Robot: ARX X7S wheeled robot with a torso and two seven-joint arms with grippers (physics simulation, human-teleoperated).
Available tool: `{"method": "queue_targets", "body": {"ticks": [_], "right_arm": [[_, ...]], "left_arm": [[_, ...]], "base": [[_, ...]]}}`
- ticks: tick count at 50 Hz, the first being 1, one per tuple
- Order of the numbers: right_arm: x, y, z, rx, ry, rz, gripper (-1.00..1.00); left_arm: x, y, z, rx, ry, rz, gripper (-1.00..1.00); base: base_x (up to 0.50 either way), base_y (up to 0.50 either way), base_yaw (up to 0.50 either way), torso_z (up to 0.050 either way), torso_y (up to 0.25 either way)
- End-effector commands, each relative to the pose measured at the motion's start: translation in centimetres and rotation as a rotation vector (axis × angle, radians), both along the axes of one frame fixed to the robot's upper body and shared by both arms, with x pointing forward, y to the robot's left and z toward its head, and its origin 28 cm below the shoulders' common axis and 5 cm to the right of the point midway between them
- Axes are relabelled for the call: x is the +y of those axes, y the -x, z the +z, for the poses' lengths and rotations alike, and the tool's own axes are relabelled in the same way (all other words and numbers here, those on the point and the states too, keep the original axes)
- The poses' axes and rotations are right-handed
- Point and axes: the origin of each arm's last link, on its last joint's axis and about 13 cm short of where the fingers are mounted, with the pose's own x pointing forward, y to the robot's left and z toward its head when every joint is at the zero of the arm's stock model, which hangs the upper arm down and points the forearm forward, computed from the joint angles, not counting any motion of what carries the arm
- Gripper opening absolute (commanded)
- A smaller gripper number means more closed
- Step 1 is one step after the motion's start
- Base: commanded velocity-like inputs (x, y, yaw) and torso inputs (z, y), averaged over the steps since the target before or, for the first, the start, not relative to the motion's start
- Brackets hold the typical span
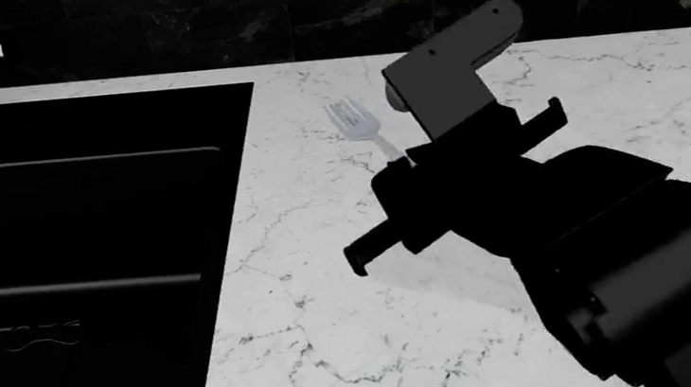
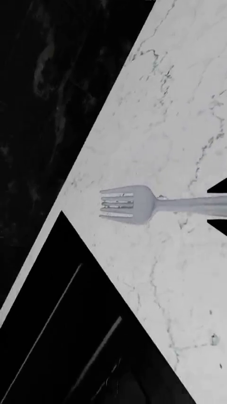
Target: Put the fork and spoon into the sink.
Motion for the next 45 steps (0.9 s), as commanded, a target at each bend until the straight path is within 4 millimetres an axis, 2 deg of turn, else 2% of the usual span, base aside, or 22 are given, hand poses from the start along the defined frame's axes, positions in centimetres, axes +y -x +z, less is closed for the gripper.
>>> {"method": "queue_targets", "body": {"ticks": [1,11,15,27,37,40,45], "right_arm": [[6.1,-2.8,3.4,0.002,0.079,0.219,-1.00],[10.8,-5.2,4.1,-0.002,0.065,0.349,-1.00],[12.4,-5.3,4.0,0.003,0.060,0.421,-1.00],[14.8,-3.6,3.5,0.015,0.101,0.557,-1.00],[16.7,-1.9,1.4,0.028,0.134,0.691,-1.00],[17.3,-1.2,-0.1,0.034,0.155,0.754,-1.00],[18.1,-0.3,-1.5,0.041,0.161,0.841,-1.00]], "left_arm": [[0.0,0.0,0.1,-0.003,-0.002,-0.008,1.00],[0.1,0.0,0.2,-0.008,0.004,-0.007,1.00],[-0.1,-0.1,0.4,-0.012,0.000,-0.017,1.00],[0.1,-0.1,0.2,-0.010,0.005,-0.015,1.00],[0.0,-0.3,-0.1,-0.001,0.002,-0.024,1.00],[-0.1,-0.3,-0.2,0.002,0.004,-0.024,1.00],[-0.1,-0.4,-0.3,0.006,0.005,-0.027,1.00]], "base": [[0.00,0.00,0.00,0.000,0.000],[0.00,0.00,0.00,0.000,0.000],[0.00,0.00,0.00,0.000,0.000],[0.00,0.00,0.00,0.000,0.000],[0.00,0.00,0.00,0.000,0.000],[0.00,0.00,0.00,0.000,0.000],[0.00,0.00,0.00,0.000,0.000]]}}
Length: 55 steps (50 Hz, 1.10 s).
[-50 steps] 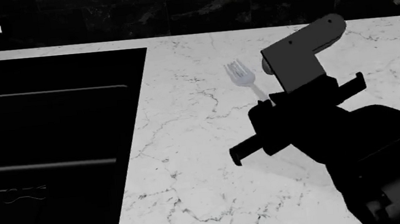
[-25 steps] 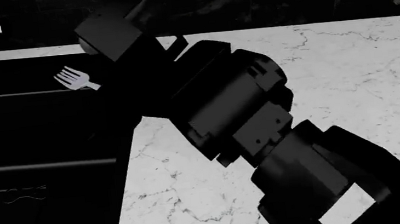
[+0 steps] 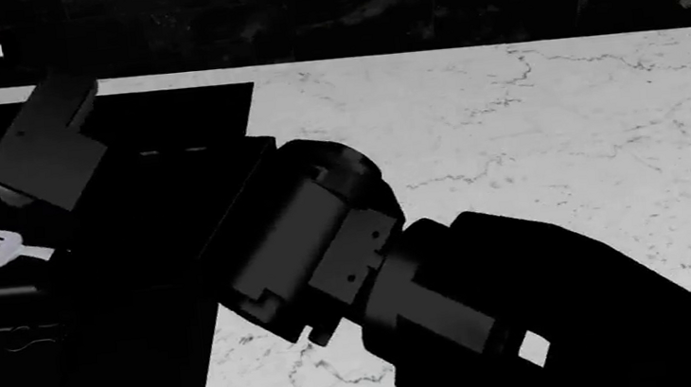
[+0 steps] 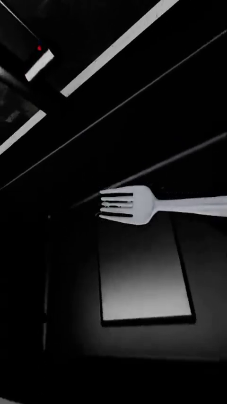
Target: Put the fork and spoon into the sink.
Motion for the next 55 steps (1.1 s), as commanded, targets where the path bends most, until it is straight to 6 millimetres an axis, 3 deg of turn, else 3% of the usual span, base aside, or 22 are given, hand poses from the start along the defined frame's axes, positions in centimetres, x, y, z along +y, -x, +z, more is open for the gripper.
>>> {"method": "queue_targets", "body": {"ticks": [1,15,26,39,40,55], "right_arm": [[1.8,2.0,-3.0,0.015,0.039,0.171,-1.00],[2.7,4.4,-8.0,0.028,0.136,0.350,-1.00],[2.3,5.1,-11.1,0.054,0.219,0.374,-1.00],[2.2,5.2,-11.7,0.052,0.214,0.340,-1.00],[2.2,5.1,-11.5,0.061,0.217,0.350,1.00],[2.7,4.2,-8.3,0.049,0.085,0.322,1.00]], "left_arm": [[-0.1,-0.1,-0.2,0.007,0.000,-0.006,1.00],[0.0,0.2,-0.2,0.007,0.002,0.000,1.00],[-0.1,0.2,-0.2,0.007,-0.001,-0.005,1.00],[-0.1,0.2,-0.4,0.010,0.001,-0.005,1.00],[-0.2,0.2,-0.3,0.010,0.000,-0.006,1.00],[-0.3,0.5,0.1,0.002,-0.010,-0.007,1.00]], "base": [[0.00,0.00,0.00,0.000,0.000],[0.00,0.00,0.00,-0.001,0.000],[0.00,0.00,0.00,0.000,0.000],[0.00,0.00,0.00,-0.002,0.000],[0.00,0.00,0.00,0.000,0.000],[0.00,0.00,0.00,-0.002,0.000]]}}
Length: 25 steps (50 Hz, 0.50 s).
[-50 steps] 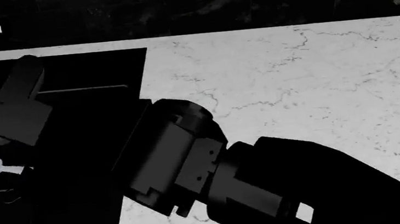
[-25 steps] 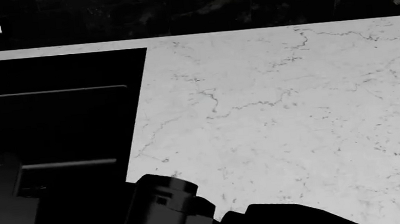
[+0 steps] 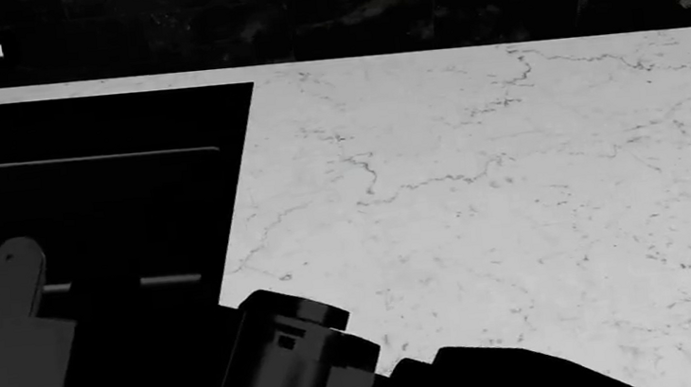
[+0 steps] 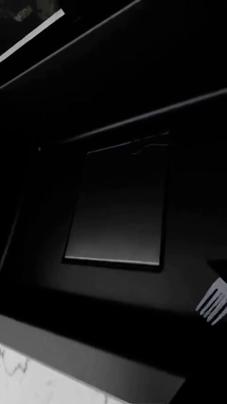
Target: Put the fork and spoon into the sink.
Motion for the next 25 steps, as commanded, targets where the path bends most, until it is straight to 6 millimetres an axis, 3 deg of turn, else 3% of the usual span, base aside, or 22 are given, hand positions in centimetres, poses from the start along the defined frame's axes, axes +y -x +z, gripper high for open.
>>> {"method": "queue_targets", "body": {"ticks": [1,5,15,19,25], "right_arm": [[0.9,1.1,-1.1,0.143,-0.015,0.080,1.00],[1.0,0.5,0.2,0.138,-0.077,0.057,1.00],[-0.4,-2.2,5.8,0.027,-0.258,-0.086,1.00],[-3.8,-1.5,7.9,-0.031,-0.320,-0.168,1.00],[-8.5,-0.1,6.5,-0.047,-0.357,-0.310,1.00]], "left_arm": [[-0.1,0.2,0.2,-0.004,-0.007,-0.001,1.00],[0.0,0.3,0.2,-0.003,-0.008,0.000,1.00],[-0.1,0.5,0.3,-0.005,-0.008,-0.003,1.00],[-0.3,0.4,0.3,-0.001,-0.017,-0.009,1.00],[-0.5,0.3,0.3,-0.002,-0.017,-0.022,1.00]], "base": [[0.00,0.00,0.00,0.000,0.000],[0.00,0.00,0.00,0.000,0.000],[0.00,0.00,0.00,0.000,0.000],[0.00,0.00,0.00,0.000,0.000],[0.00,0.00,0.00,0.000,0.000]]}}
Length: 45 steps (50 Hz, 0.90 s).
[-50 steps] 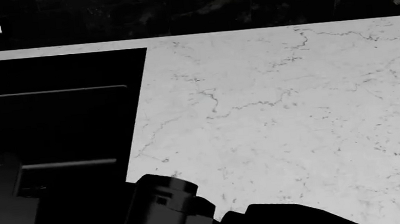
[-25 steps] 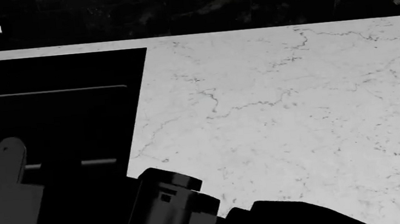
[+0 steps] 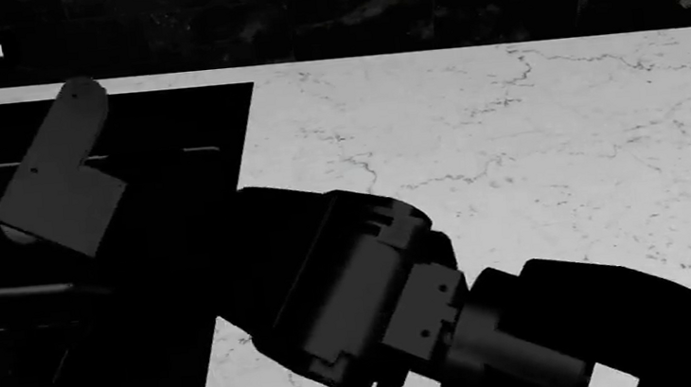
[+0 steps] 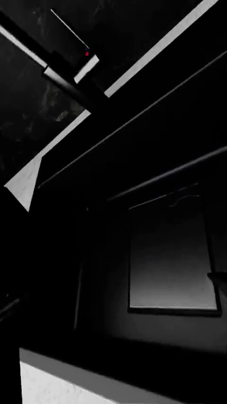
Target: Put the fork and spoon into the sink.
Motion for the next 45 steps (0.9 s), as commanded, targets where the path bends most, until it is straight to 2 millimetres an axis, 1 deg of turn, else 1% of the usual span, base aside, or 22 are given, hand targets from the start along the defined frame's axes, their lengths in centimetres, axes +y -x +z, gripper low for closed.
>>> {"method": "queue_targets", "body": {"ticks": [1,5,8,9,10,11,12,14,15,18,19,20,21,22,23,25,26,28,30,32,37,45], "right_arm": [[-6.1,1.8,1.0,-0.036,-0.106,-0.195,1.00],[-9.3,4.6,0.4,-0.051,-0.163,-0.305,1.00],[-10.5,6.2,0.5,-0.068,-0.212,-0.362,1.00],[-10.9,6.9,0.5,-0.090,-0.225,-0.406,1.00],[-11.1,7.2,0.6,-0.094,-0.238,-0.420,1.00],[-11.8,7.7,0.8,-0.112,-0.254,-0.486,1.00],[-12.0,8.0,1.0,-0.135,-0.272,-0.511,1.00],[-13.4,9.0,1.3,-0.182,-0.335,-0.647,1.00],[-14.0,9.5,1.2,-0.206,-0.338,-0.705,1.00],[-14.9,10.1,0.8,-0.233,-0.343,-0.808,1.00],[-15.3,10.4,0.7,-0.254,-0.323,-0.869,1.00],[-15.4,10.5,0.6,-0.256,-0.329,-0.882,1.00],[-15.7,10.7,0.4,-0.270,-0.294,-0.934,1.00],[-15.8,10.9,0.4,-0.273,-0.311,-0.939,1.00],[-16.1,11.1,0.3,-0.304,-0.311,-1.004,1.00],[-16.5,11.4,0.1,-0.379,-0.301,-1.056,1.00],[-16.6,11.5,0.0,-0.375,-0.304,-1.066,1.00],[-16.8,12.0,-0.3,-0.376,-0.384,-1.020,1.00],[-16.9,12.0,-0.7,-0.377,-0.359,-1.042,1.00],[-16.9,12.2,-0.8,-0.379,-0.387,-1.030,1.00],[-17.1,12.1,-1.1,-0.387,-0.393,-1.055,1.00],[-17.1,11.9,-1.2,-0.408,-0.414,-1.074,1.00]], "left_arm": [[-0.3,-0.1,0.1,-0.001,-0.005,-0.016,1.00],[-0.3,-0.1,0.0,0.000,0.001,-0.015,1.00],[-0.3,-0.1,0.1,-0.001,-0.001,-0.019,1.00],[-0.4,-0.1,0.1,-0.002,-0.001,-0.022,1.00],[-0.4,-0.2,0.1,-0.003,-0.001,-0.023,1.00],[-0.4,-0.1,0.1,-0.003,-0.001,-0.025,1.00],[-0.4,-0.1,0.1,-0.003,-0.002,-0.025,1.00],[-0.4,0.0,0.1,-0.005,-0.001,-0.025,1.00],[-0.3,0.0,0.1,-0.005,-0.001,-0.023,1.00],[-0.3,-0.1,0.1,-0.006,-0.001,-0.022,1.00],[-0.3,-0.1,0.1,-0.007,0.001,-0.023,1.00],[-0.3,-0.1,0.1,-0.007,0.000,-0.024,1.00],[-0.3,-0.1,0.1,-0.007,0.001,-0.025,1.00],[-0.3,-0.1,0.1,-0.007,0.000,-0.025,1.00],[-0.3,0.0,0.0,-0.007,-0.003,-0.023,1.00],[-0.2,0.1,0.0,-0.007,-0.003,-0.020,1.00],[-0.2,0.2,0.1,-0.007,-0.003,-0.020,1.00],[-0.2,0.3,0.1,-0.008,-0.005,-0.019,1.00],[-0.2,0.4,0.2,-0.010,-0.009,-0.019,1.00],[-0.2,0.5,0.1,-0.009,-0.010,-0.021,1.00],[-0.4,0.5,0.0,-0.008,-0.016,-0.028,1.00],[-0.4,0.6,0.0,-0.013,-0.019,-0.028,1.00]], "base": [[0.00,0.00,0.00,0.000,0.000],[0.00,0.00,0.00,0.000,0.000],[0.00,0.00,0.00,0.000,0.000],[0.00,0.00,0.00,0.000,0.000],[0.00,0.00,0.00,0.000,0.000],[0.00,0.00,0.00,0.000,0.000],[0.00,0.00,0.00,0.000,0.000],[0.00,0.00,0.00,0.000,0.000],[-0.01,0.00,0.00,0.000,0.000],[0.00,0.00,0.00,0.000,0.000],[0.00,0.00,0.00,0.000,0.000],[0.00,0.00,0.00,0.000,0.000],[0.00,0.00,0.00,0.000,0.000],[0.00,0.00,0.00,0.000,0.000],[0.00,0.00,0.00,0.000,0.000],[0.00,0.00,0.00,0.000,0.000],[0.00,0.00,0.00,0.000,0.000],[0.00,0.00,0.00,0.000,0.000],[0.00,0.00,0.00,0.000,0.000],[0.00,0.00,0.00,0.000,0.000],[0.00,0.00,0.00,0.000,0.000],[0.00,0.00,0.00,0.000,0.000]]}}
